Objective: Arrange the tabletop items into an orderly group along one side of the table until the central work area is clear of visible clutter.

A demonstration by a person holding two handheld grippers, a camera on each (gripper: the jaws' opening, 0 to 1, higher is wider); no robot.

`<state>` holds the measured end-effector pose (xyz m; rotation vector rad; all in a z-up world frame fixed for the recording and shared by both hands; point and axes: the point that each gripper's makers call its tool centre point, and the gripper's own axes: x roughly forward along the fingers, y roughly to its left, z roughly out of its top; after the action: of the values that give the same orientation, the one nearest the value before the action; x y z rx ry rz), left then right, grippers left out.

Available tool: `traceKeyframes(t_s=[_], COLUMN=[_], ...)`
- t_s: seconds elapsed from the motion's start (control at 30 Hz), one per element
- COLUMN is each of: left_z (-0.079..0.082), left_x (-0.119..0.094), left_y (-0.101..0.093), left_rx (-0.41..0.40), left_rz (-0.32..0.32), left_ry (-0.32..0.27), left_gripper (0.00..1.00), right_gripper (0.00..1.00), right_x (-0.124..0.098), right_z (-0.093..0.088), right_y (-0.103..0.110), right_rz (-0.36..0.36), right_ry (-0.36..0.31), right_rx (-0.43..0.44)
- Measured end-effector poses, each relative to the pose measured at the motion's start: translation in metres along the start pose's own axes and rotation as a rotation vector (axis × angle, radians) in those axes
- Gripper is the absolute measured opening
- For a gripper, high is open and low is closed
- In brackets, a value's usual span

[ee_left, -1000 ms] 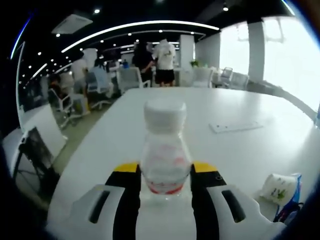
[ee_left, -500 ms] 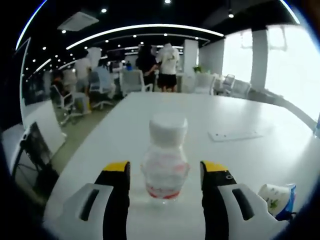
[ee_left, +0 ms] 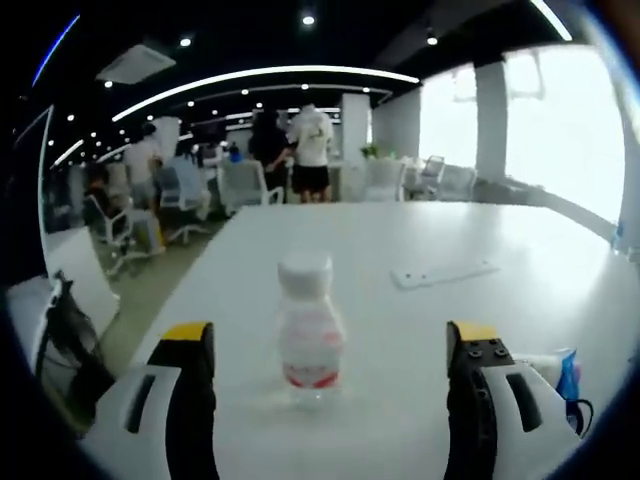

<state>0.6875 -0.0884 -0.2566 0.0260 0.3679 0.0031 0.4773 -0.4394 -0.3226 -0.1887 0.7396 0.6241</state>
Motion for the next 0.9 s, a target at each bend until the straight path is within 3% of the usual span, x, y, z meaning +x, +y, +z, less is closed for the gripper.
traceKeyframes(t_s=[0.23, 0.47, 0.63, 0.9], left_z=[-0.004, -0.003, -0.017, -0.023], left_x=[-0.022, -0.048, -0.063, -0.093], left_y=[-0.014, -0.040, -0.053, -0.075], left_rx=[0.013, 0.043, 0.109, 0.131], left_rz=[-0.050, -0.133, -0.193, -0.275], left_ry=[0.013, 0.006, 0.035, 0.014], left_gripper=[0.99, 0.99, 0.99, 0.99], right_gripper=[0.99, 0.99, 0.99, 0.99], right_x=[-0.001, -0.003, -0.004, -0.003], right_z=[0.003, 0.005, 0.007, 0.019], right_y=[0.000, -0.001, -0.001, -0.008], right_rz=[-0.005, -0.008, 0.010, 0.022], right_ry=[-0.010, -0.022, -0.032, -0.051], right_rx=[-0.014, -0.013, 0.020, 0.070])
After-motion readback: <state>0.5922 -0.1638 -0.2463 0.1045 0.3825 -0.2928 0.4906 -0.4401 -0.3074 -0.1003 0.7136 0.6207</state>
